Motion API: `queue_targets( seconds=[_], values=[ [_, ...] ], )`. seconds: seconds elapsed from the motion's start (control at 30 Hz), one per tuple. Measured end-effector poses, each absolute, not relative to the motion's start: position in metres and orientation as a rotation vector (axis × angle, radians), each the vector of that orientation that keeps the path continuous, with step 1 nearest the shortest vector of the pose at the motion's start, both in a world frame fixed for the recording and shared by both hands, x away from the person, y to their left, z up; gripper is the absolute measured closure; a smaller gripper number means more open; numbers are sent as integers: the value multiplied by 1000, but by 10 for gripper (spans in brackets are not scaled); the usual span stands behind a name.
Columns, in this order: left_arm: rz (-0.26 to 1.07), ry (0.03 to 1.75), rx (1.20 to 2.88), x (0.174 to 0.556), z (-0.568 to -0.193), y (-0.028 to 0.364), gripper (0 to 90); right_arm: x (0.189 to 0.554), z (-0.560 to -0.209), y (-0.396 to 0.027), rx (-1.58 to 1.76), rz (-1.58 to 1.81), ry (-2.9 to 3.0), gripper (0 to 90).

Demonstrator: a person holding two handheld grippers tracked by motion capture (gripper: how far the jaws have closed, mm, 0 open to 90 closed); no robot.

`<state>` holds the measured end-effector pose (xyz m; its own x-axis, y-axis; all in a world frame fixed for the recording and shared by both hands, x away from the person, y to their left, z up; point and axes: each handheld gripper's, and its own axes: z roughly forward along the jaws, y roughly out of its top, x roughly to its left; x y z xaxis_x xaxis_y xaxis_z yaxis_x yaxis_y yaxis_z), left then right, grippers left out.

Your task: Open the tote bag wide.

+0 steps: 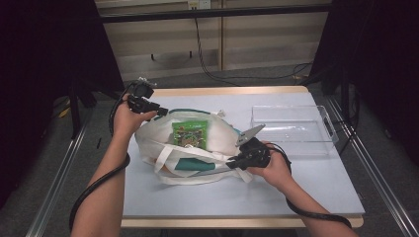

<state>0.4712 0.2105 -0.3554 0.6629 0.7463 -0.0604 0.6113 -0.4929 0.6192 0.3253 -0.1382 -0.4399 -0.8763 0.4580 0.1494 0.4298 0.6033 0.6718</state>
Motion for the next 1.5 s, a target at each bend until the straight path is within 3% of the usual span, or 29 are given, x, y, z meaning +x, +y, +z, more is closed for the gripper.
queue_targets(
  seconds=[0.17,0.43,0.83,1.5],
  values=[
    [249,1052,2296,471,-369,215,593,325,-441,-138,767,1150,2781,803],
    [185,1069,2323,475,-382,208,823,325,-440,-138,753,1142,2789,805],
    [243,1146,2240,482,-390,206,829,325,-441,-140,723,1111,2822,810],
    [254,1142,2301,485,-407,199,829,325,-453,-142,773,1139,2830,805]
  ],
)
